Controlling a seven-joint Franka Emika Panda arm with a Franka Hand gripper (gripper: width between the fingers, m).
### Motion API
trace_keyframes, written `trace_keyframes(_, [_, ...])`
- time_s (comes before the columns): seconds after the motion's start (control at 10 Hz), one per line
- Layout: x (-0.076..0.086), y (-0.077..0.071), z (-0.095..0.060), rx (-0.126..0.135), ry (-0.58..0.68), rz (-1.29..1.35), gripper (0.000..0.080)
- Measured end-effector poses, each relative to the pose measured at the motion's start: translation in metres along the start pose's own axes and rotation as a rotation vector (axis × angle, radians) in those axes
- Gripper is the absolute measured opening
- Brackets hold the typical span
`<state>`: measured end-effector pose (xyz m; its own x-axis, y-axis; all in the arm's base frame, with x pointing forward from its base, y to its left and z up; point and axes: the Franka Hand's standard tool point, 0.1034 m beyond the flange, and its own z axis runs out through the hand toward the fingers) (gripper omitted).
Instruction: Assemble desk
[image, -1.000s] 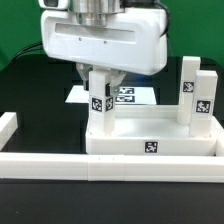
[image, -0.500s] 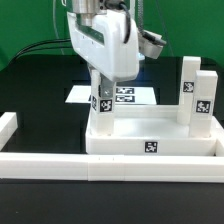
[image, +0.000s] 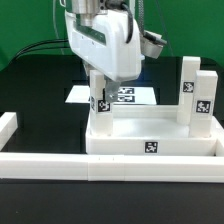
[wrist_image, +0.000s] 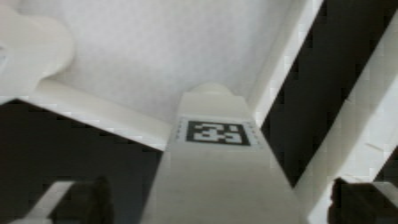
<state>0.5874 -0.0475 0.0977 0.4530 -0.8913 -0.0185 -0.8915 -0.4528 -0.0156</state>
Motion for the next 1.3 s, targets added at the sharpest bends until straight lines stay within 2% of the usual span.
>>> trace_keyframes(0.3, [0.0,-0.0001,-0.0011,-0.001,0.004,-0.272,0.0648])
trace_keyframes(0.9, [0.0013,-0.0001,-0.0018,-0.009,0.007,-0.912,0.0649])
trace_keyframes(1.3, [0.0003,-0.0002,-0.0004,-0.014,0.013,-1.251,0.0649])
